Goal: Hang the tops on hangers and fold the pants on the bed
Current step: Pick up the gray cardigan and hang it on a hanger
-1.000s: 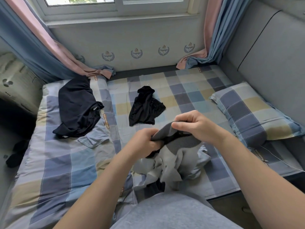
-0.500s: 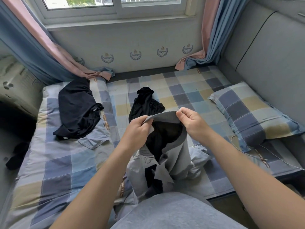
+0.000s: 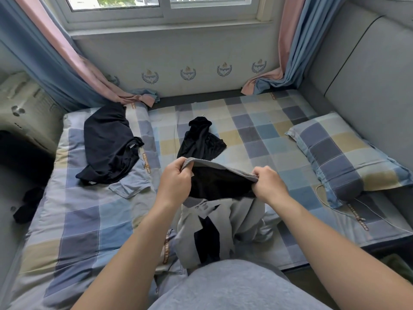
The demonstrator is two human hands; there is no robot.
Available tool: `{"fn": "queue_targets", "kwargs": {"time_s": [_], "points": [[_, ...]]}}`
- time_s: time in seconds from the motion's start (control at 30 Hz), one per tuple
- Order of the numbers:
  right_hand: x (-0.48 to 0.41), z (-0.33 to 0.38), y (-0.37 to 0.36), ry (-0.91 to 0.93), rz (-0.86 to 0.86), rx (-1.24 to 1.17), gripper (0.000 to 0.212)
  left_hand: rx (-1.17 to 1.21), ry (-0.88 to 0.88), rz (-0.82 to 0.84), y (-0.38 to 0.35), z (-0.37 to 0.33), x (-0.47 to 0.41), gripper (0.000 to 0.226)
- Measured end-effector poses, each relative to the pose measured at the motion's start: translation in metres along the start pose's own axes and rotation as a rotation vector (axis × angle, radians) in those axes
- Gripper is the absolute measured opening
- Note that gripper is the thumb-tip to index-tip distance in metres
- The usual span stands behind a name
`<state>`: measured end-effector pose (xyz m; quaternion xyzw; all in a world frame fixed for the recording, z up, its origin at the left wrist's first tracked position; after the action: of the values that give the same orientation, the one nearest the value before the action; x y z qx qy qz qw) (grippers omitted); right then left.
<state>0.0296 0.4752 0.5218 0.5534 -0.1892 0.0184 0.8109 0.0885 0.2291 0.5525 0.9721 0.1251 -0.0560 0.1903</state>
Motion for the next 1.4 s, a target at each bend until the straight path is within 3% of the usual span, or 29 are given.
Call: {"fn": "queue_targets", "kwargs": {"time_s": [0.17, 0.3, 0.4, 0.5, 0.6, 0.77, 0.83, 0.97, 1.1, 1.23, 1.4], "points": [[-0.012, -0.008, 0.017, -0.018, -0.082, -0.098, 0.023, -0.229, -0.114, 0.088, 0.006, 0.008, 0.001, 0.033], [-0.015, -0.006, 0.038, 0.056, -0.005, -0.281, 0.034, -0.406, -0.136, 0.232, 0.012, 0.011, -0.002, 0.02], [-0.014, 0.008, 0.056, 0.133, 0.031, -0.279, 0.039, -0.63, -0.073, 0.122, 0.022, -0.002, -0.017, 0.03], [-0.012, 0.032, 0.083, 0.206, -0.157, -0.195, 0.034, -0.654, -0.057, -0.001, 0.03, -0.03, -0.039, 0.046], [-0.011, 0.058, 0.124, 0.265, -0.332, -0.144, 0.025, -0.648, -0.109, -0.09, 0.045, -0.07, -0.07, 0.044], [-0.006, 0.085, 0.208, 0.346, -0.464, -0.225, 0.018, -0.725, -0.228, -0.161, 0.07, -0.149, -0.122, 0.03], [0.002, 0.087, 0.242, 0.331, -0.456, -0.376, 0.022, -0.685, -0.282, -0.108, 0.072, -0.176, -0.137, 0.029], [0.018, 0.084, 0.293, 0.282, -0.344, -0.708, 0.023, -0.356, -0.283, 0.071, 0.06, -0.216, -0.158, 0.017], [0.036, 0.057, 0.322, 0.244, -0.208, -0.984, 0.05, -0.059, -0.286, 0.208, 0.036, -0.243, -0.155, 0.035], [0.075, 0.014, 0.338, 0.26, -0.107, -1.013, 0.032, 0.039, -0.354, 0.435, 0.014, -0.272, -0.131, 0.039], [0.142, -0.044, 0.342, 0.309, -0.076, -1.054, 0.01, 0.094, -0.467, 0.53, -0.024, -0.309, -0.092, 0.026]]}}
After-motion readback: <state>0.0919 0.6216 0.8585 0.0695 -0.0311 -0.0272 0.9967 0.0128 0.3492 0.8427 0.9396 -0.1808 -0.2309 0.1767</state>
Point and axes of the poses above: each hand's wrist, its own x-axis away from the middle knuckle, its own y-axis out of the back of the hand, z = x × y, the point moved 3 cm from there along -x, towards the middle knuckle, and after that the axes turned 14 degrees about -y, right-handed, at the moved point
